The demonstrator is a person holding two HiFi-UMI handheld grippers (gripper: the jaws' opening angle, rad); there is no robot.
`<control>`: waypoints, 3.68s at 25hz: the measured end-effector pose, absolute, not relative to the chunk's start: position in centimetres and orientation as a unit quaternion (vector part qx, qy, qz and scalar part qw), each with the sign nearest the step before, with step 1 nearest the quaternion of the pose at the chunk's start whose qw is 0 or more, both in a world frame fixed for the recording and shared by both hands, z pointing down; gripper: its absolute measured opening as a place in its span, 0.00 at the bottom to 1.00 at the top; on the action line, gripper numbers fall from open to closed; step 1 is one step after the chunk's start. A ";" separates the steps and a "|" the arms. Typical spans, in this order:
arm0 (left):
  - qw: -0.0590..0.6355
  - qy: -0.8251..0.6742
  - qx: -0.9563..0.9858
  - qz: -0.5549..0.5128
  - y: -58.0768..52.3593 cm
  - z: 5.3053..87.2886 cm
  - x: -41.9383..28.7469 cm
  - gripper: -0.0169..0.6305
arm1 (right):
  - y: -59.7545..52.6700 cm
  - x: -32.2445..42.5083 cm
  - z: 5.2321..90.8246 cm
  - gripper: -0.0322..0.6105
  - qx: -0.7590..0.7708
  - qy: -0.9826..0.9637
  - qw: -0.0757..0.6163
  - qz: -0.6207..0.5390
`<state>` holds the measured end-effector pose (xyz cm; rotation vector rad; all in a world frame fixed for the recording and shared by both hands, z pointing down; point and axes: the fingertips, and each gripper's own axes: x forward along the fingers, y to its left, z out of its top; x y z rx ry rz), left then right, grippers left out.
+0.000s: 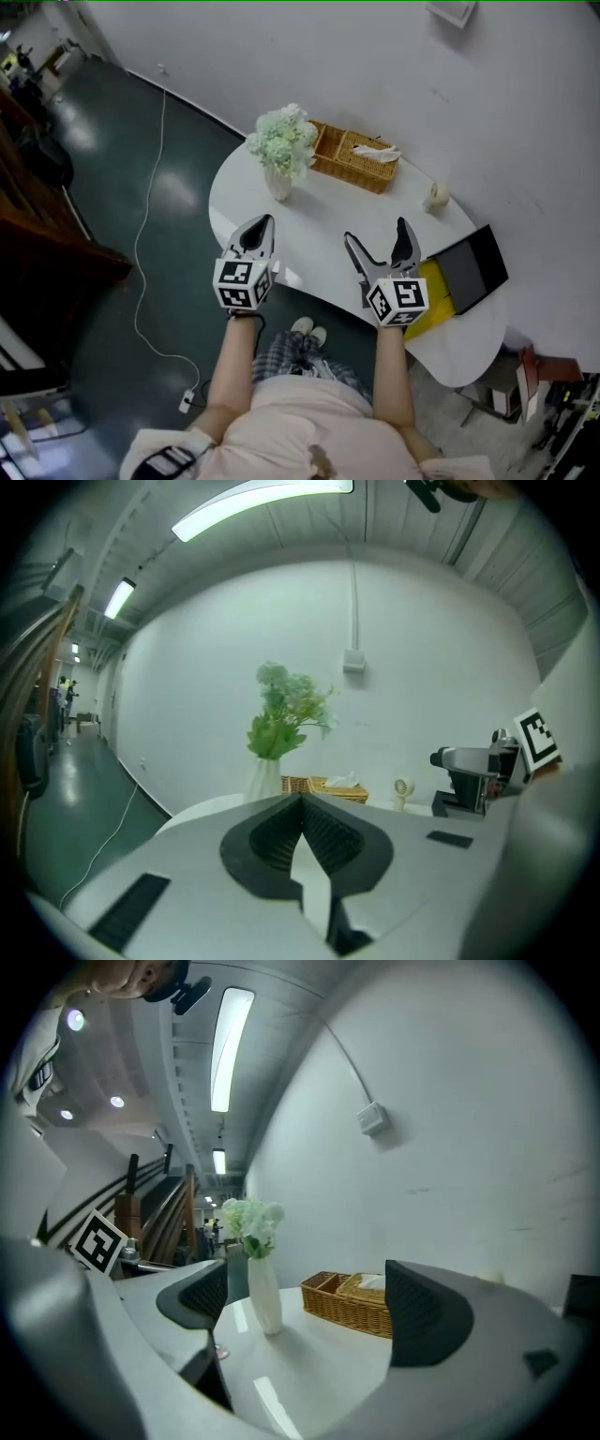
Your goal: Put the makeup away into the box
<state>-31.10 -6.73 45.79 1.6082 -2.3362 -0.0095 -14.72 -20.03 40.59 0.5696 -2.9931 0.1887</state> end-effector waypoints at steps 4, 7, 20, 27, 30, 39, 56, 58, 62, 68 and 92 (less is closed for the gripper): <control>0.157 -0.838 0.523 -0.003 -3.7 46.8 -34.3 0.07 | -16.2 -20.4 42.0 0.86 0.120 -0.989 0.064 0.066; 0.162 -0.850 0.502 -0.002 -2.4 47.9 -36.3 0.07 | -13.4 -24.0 43.8 0.86 0.077 -0.991 0.085 0.067; 0.226 -0.874 0.431 -0.015 3.0 57.5 -40.5 0.07 | -3.6 -34.7 56.9 0.77 -0.068 -0.967 0.240 0.044; 0.241 -0.876 0.418 -0.021 4.3 60.5 -40.2 0.07 | -2.5 -36.3 63.0 0.62 -0.081 -0.940 0.331 0.018; 0.246 -0.876 0.415 -0.022 4.6 60.9 -39.9 0.07 | -2.3 -36.3 64.6 0.60 -0.085 -0.926 0.367 0.012; 0.249 -0.875 0.414 -0.027 4.8 61.1 -39.5 0.07 | -1.8 -36.6 67.0 0.55 -0.092 -0.903 0.419 0.001; 0.232 -0.867 0.441 -0.020 3.3 57.7 -38.4 0.07 | -6.1 -34.0 61.2 0.43 -0.024 -0.927 0.374 -0.016; 0.225 -0.859 0.459 -0.018 1.7 56.3 -37.5 0.07 | -7.5 -32.8 59.5 0.43 -0.001 -0.930 0.368 -0.017; 0.210 -0.834 0.510 -0.011 -3.0 53.5 -35.0 0.07 | -11.4 -29.9 55.5 0.43 0.058 -0.937 0.344 -0.002; 0.193 -0.778 0.597 0.005 -11.5 50.8 -28.8 0.07 | -18.9 -22.8 50.9 0.43 0.166 -0.935 0.313 0.020; 0.174 -0.523 0.830 0.087 -27.6 51.9 1.0 0.07 | -26.9 11.2 55.2 0.43 0.465 -0.810 0.315 0.170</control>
